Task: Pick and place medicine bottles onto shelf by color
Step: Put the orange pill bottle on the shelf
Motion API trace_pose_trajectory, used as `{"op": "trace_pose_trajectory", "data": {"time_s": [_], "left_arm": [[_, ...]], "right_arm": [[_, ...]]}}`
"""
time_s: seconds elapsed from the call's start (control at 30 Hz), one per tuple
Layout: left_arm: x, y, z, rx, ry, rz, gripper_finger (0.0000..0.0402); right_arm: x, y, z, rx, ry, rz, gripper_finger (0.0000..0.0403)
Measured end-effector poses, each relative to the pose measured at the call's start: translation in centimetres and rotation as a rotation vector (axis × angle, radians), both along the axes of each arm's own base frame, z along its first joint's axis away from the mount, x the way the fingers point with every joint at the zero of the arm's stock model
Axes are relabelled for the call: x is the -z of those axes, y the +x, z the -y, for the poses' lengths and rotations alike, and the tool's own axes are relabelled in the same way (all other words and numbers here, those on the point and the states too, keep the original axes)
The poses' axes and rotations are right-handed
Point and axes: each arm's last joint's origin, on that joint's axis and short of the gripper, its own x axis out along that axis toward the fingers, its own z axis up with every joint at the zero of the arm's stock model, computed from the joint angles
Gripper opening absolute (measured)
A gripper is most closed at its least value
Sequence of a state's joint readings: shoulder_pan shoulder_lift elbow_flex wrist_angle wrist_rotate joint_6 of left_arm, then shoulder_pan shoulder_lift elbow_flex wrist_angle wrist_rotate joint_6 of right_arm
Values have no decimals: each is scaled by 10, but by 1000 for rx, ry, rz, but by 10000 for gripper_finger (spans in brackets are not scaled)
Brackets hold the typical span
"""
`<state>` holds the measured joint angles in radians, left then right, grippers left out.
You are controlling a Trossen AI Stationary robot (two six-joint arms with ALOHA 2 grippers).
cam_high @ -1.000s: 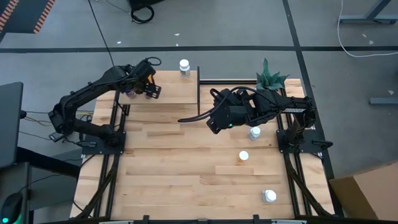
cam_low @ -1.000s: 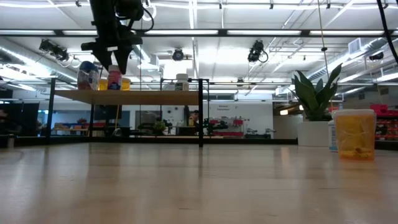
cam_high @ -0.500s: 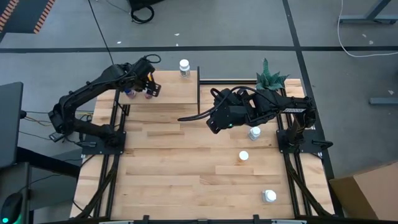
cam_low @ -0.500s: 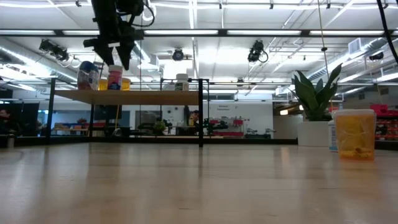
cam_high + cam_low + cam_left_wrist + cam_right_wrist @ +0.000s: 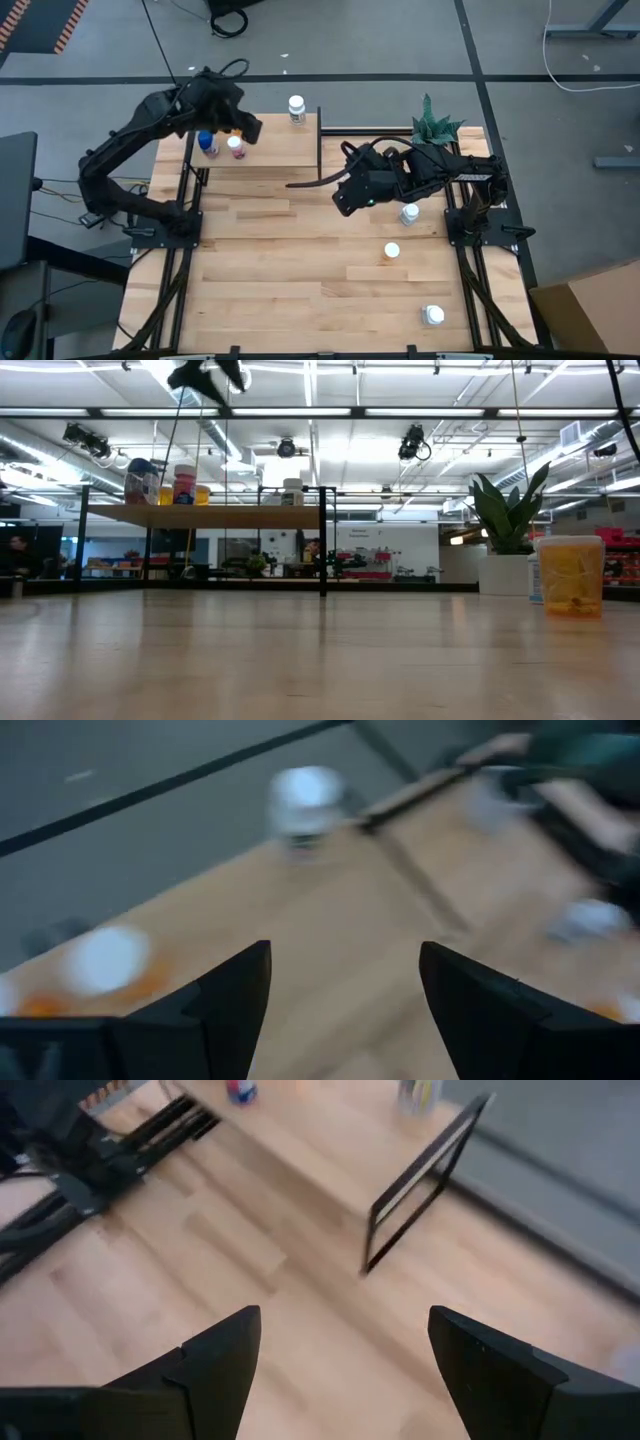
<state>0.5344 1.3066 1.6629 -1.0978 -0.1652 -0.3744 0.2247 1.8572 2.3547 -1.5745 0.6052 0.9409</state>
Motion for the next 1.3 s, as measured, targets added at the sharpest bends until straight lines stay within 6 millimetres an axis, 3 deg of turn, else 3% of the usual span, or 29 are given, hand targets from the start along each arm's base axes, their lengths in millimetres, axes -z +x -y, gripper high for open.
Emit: {"op": "trace_pose_trajectory", "data": {"time_s": [0.17,0.33,0.47,0.7,0.87,1.3], "left_arm": [[-2,19,28,216,-31,60,261],[-2,29,53,358,-54,71,259],[-8,24,69,440,-63,101,259],[-12,20,88,529,-69,117,254],[-12,21,97,559,-85,118,253],[-11,22,114,587,-139,131,244]], "right_arm": [[15,4,-8,41,170,-18,293],[66,10,-28,111,308,-197,280],[104,7,-48,187,340,-300,278],[153,-3,-77,285,375,-360,311],[192,-5,-86,274,474,-419,326],[219,-29,-82,358,354,-579,333]]}}
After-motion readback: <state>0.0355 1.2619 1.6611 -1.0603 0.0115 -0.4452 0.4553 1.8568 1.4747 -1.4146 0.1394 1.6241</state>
